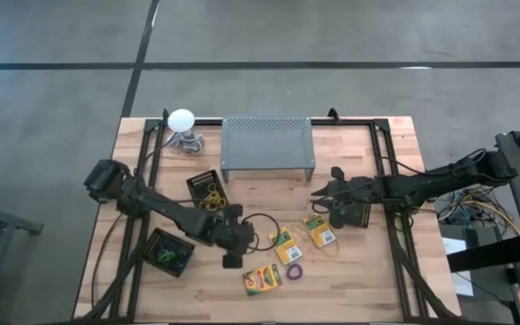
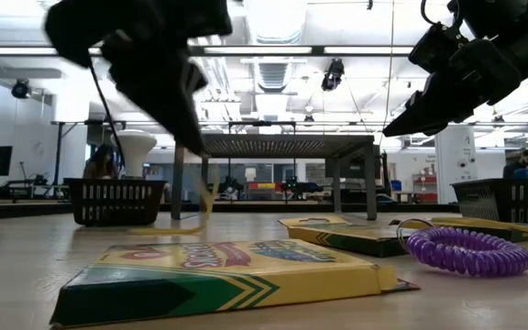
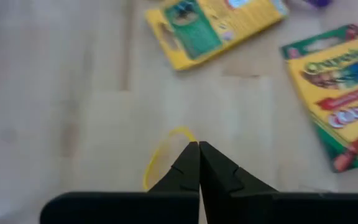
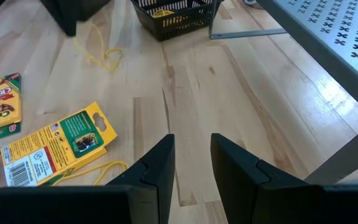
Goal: Pick & Place Office Desk Supplies
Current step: Put the yellow rubber band into the top left black bin
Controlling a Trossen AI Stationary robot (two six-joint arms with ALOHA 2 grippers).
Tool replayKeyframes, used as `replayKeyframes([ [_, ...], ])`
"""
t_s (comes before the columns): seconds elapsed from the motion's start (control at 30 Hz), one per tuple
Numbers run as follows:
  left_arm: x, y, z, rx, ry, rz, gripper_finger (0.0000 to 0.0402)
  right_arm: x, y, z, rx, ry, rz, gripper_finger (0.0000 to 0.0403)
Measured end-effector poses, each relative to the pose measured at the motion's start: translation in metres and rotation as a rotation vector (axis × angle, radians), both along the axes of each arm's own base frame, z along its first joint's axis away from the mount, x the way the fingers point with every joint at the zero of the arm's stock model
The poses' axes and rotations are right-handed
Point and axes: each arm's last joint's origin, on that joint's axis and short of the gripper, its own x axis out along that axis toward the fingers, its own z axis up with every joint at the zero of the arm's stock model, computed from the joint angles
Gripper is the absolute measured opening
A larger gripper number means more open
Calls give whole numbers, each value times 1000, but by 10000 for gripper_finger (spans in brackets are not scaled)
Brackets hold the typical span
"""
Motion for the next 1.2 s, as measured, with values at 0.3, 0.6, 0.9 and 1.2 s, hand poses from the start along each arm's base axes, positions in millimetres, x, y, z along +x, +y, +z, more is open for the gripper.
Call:
replayKeyframes([
  [0.3,-6,11,60,335,121,121,1,0,0,0,0,0,0,100],
  [0.6,-32,24,86,494,277,295,0,0,0,0,0,0,0,100],
  [0.9,-56,35,107,484,205,420,0,0,0,0,0,0,0,100],
  [1.2,-76,44,91,459,165,517,6,0,0,0,0,0,0,100],
])
